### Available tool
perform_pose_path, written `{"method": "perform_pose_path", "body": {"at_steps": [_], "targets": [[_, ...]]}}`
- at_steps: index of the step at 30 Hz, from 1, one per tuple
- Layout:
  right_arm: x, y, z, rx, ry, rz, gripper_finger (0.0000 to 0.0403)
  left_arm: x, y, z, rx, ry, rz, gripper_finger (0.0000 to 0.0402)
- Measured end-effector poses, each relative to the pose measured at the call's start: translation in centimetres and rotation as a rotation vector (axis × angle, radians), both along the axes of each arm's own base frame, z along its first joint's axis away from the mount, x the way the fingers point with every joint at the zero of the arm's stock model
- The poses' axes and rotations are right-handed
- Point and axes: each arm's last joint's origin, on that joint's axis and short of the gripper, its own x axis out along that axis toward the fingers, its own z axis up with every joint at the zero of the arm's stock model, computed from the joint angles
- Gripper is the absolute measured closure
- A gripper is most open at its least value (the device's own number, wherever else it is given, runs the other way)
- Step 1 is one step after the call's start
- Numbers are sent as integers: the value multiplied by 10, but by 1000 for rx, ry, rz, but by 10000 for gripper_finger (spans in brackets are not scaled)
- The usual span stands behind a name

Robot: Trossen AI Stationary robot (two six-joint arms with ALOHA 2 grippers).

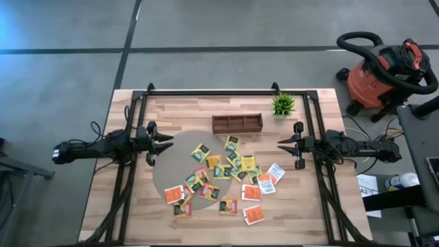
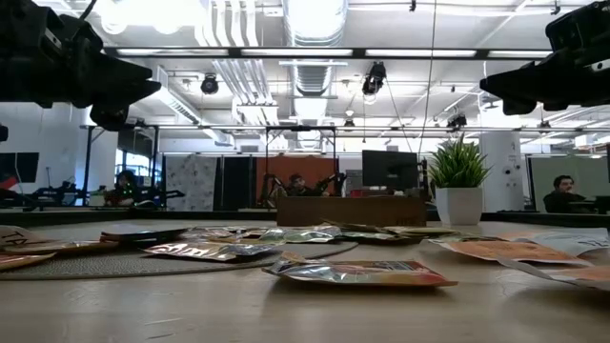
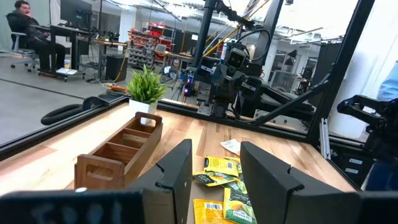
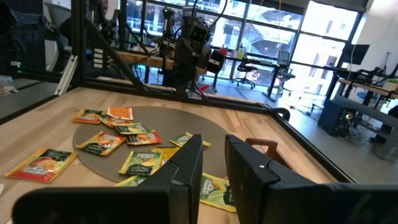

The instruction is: Pick & Place Tea

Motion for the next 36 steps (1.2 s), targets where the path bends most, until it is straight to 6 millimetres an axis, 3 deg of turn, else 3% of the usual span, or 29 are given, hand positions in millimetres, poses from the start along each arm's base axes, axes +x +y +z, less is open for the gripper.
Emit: {"method": "perform_pose_path", "body": {"at_steps": [9, 17, 23, 28, 36], "targets": [[0, 0, 0, 13, -1, 1, 335, 0, 0, 0, 0, 0, 0, 271], [0, 0, 0, 617, -14, 19, 335, 0, 0, 0, 0, 0, 0, 271], [0, 0, 0, 970, -22, 24, 335, 0, 0, 0, 0, 0, 0, 271], [0, 0, 0, 1153, -28, 22, 335, 0, 0, 0, 0, 0, 0, 271], [1, -3, 0, 1297, -109, -71, 335, 0, 0, 0, 0, 0, 0, 271]]}}
